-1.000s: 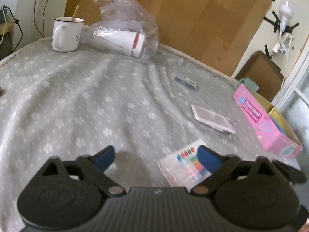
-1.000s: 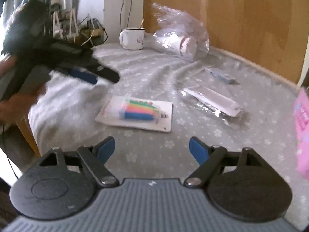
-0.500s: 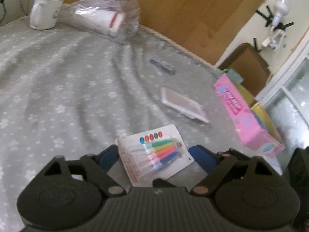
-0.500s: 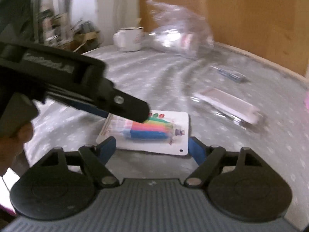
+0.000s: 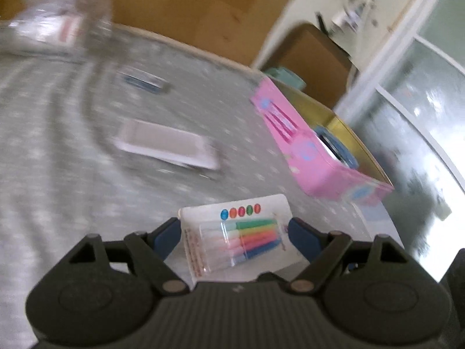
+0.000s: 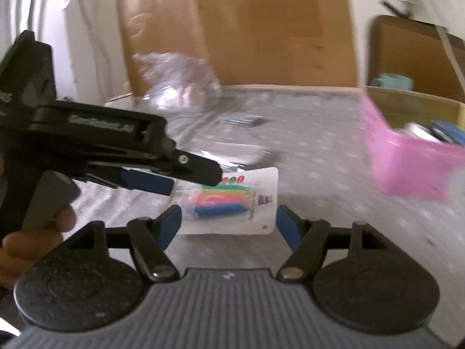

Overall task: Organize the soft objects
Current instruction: 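Carry the marker pack into the pink tin and open the left gripper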

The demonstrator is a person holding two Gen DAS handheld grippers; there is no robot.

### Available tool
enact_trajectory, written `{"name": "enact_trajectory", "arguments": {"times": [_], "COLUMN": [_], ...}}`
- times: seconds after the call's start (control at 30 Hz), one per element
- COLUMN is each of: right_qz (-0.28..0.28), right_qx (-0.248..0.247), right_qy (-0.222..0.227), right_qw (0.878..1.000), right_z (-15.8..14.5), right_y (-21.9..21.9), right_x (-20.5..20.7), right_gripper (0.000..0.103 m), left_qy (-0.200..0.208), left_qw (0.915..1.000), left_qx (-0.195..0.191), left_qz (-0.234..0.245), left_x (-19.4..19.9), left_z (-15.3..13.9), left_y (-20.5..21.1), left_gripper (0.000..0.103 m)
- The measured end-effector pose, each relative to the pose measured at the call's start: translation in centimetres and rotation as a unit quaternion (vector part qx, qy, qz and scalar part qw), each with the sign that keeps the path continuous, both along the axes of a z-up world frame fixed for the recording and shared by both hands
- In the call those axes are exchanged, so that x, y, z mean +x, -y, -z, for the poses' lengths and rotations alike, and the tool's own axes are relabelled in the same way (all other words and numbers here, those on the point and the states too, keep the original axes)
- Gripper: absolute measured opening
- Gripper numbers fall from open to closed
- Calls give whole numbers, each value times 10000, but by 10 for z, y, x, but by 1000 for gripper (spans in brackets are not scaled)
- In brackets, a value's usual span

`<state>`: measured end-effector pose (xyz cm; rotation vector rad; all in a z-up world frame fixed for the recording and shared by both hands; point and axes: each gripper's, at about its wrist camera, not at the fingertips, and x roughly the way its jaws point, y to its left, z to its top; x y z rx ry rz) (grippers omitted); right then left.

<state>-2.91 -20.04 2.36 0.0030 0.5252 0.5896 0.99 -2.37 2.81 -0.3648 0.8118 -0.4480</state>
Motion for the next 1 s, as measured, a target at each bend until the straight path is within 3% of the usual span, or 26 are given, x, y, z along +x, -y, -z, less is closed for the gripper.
{"name": "enact_trajectory", "arguments": {"times": [0.13,0.3,0.53,0.63,0.7,0.77,0.87,0.93,1.0], "right_qz": [531,1177,2009,2194,2186,2150,2456,2404,2368], "right_qx": [25,-68,93,47,-29,-166,-463,-169,-99], "right_qy": [99,598,916,825,665,497,414,471,466], "right_qw": [9985,9912,9753,9721,9736,9752,9674,9694,9704], "right_z": [2,-16,-36,-39,-41,-43,-43,-40,-35], "right_y": [31,61,130,157,170,175,187,203,212], "right_x": [-16,-6,47,84,122,161,189,179,170], "right_gripper": [75,75,75,75,77,76,72,62,42], "left_qy": [73,691,1025,1189,1180,1002,830,890,935], "left_qw": [9990,9927,9835,9814,9805,9840,9917,9919,9920], "left_qx": [90,376,539,726,1077,1325,811,757,717], "left_qz": [426,911,1393,1324,1142,650,557,491,451], "left_x": [14,40,105,145,175,196,196,187,183], "left_z": [-11,-58,-88,-90,-86,-80,-73,-68,-66], "left_y": [41,101,196,236,258,260,236,221,213], "left_gripper": [83,85,87,96,96,93,93,93,93]}}
